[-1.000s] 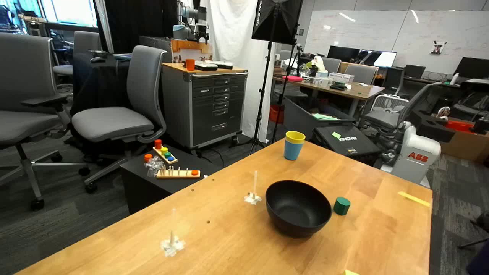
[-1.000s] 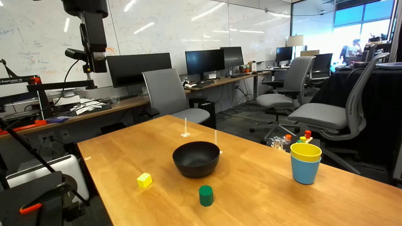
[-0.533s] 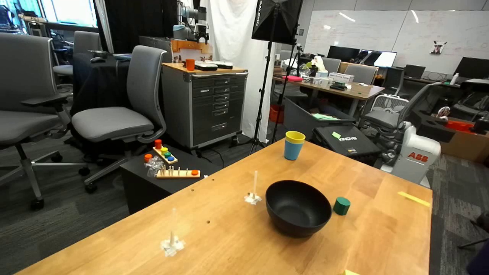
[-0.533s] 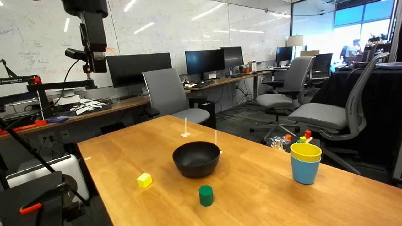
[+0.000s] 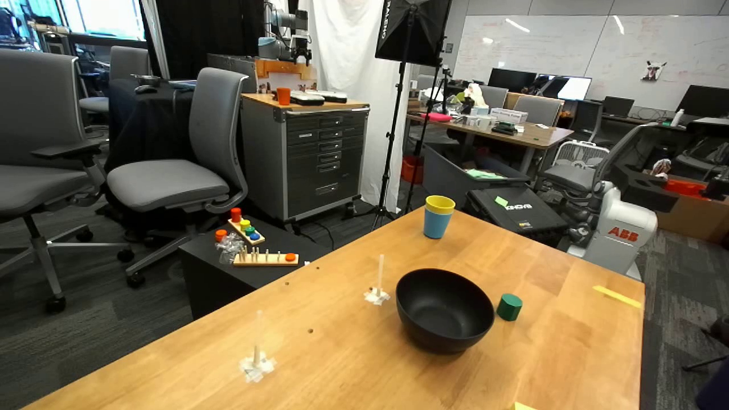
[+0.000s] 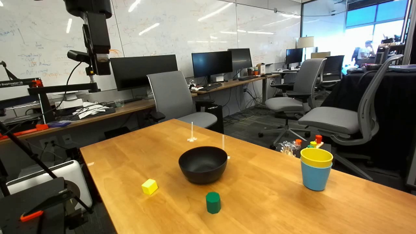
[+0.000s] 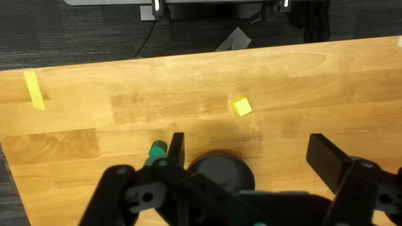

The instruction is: Put the cubes in the black bowl

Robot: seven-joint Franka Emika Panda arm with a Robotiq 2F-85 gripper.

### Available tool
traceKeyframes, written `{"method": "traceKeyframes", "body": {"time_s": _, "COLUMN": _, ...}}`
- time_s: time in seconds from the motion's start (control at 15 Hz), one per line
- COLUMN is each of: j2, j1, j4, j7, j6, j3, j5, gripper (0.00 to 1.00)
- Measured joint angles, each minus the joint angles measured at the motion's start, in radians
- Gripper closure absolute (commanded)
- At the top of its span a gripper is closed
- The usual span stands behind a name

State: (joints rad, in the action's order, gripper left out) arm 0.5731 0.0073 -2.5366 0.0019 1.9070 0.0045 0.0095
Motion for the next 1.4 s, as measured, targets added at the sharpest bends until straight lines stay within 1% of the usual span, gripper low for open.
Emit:
{"method": "traceKeyframes", "body": {"time_s": 1.13, "j2": -0.003, "j1": 0.0, "j4": -0.005, "j7": 0.0, "j6": 0.004, "j3": 0.0, "j5": 0.0, "gripper": 0.0}}
{"method": "traceKeyframes", "body": {"time_s": 1.4, "j2": -0.007, "j1": 0.005, "j4": -0.045, "j7": 0.0, "j6": 0.081, "j3": 0.0, "j5": 0.003, "gripper": 0.0}}
